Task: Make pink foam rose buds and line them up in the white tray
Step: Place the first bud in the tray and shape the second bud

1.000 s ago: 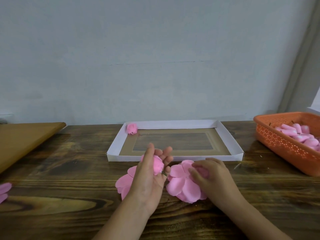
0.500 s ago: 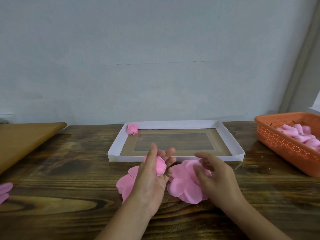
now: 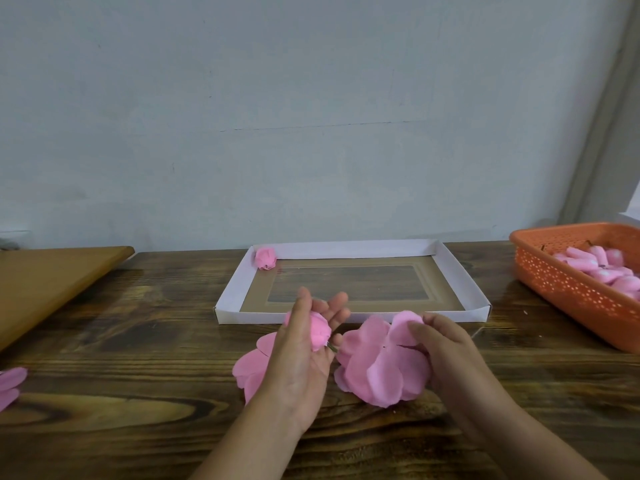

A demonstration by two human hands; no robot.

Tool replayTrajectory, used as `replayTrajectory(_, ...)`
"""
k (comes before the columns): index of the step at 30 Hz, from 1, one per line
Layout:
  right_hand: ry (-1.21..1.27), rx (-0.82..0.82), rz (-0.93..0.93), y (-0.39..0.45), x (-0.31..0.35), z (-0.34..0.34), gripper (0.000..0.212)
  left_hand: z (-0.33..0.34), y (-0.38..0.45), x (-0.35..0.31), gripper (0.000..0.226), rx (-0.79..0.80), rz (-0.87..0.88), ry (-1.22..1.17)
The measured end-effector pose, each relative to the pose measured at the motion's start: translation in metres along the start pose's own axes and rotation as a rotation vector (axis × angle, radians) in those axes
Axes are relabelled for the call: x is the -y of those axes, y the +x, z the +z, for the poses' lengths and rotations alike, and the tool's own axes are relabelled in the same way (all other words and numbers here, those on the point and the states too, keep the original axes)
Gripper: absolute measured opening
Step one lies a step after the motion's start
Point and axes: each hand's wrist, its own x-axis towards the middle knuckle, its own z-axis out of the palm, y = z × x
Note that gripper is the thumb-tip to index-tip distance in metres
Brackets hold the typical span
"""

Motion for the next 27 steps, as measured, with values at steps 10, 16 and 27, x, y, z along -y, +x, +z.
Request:
replayTrajectory(10, 0.027, 0.258, 0.132, -0.007, 0.002, 0.003, 0.027, 0.004, -0.001, 0.001, 0.034, -0.026, -0.008, 0.054)
replayTrajectory(16, 0.029, 0.333, 0.103, -0.012, 0.007, 0.0, 0.028, 0.005, -0.003, 0.0, 0.033, -0.022, -0.004, 0.052)
replayTrajectory(27, 0.119, 0.385, 0.106, -0.022, 0.0, 0.012, 0.027, 0.008, -0.013, 0.01, 0.048, 0.027, 0.075, 0.273)
